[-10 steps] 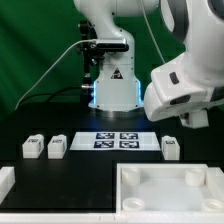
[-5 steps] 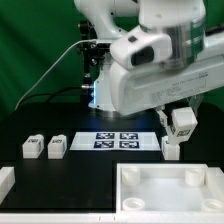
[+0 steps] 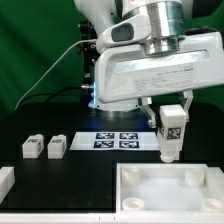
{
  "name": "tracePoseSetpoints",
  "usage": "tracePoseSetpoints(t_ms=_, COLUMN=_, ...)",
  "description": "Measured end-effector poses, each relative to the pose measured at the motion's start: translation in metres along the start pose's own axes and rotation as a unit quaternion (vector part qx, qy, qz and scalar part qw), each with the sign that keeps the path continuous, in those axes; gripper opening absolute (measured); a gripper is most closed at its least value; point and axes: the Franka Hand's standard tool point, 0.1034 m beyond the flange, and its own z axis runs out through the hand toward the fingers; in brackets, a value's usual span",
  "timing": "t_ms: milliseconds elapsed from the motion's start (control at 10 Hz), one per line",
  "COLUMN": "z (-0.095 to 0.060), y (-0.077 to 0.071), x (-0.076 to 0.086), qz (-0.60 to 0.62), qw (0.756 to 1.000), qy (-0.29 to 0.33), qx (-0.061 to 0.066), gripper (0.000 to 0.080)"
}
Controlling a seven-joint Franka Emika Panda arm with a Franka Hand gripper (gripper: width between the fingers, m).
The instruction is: Assemble one leg
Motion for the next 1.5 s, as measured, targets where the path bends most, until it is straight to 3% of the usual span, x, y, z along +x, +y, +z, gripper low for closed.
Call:
tracePoseSetpoints(t_ms=1000, z=0.0, y=0.0, x=0.001, qz=-0.001, qw=1.0, qy=0.007, qx=-0.003, gripper=0.0292)
tracePoseSetpoints(t_ms=1200, z=0.002, y=0.003, x=0.023, qz=-0.003, qw=0.995, qy=0.093, qx=-0.033, gripper=0.0292)
tracePoseSetpoints(t_ms=1300, z=0.018, y=-0.009, x=0.014, qz=-0.004, qw=0.997, qy=0.077, qx=-0.019, gripper=0.0292)
tracePoseSetpoints(t_ms=1500, z=0.028, y=-0.022, x=0.02, qz=-0.007, qw=0.997, qy=0.073, qx=-0.006, gripper=0.0292)
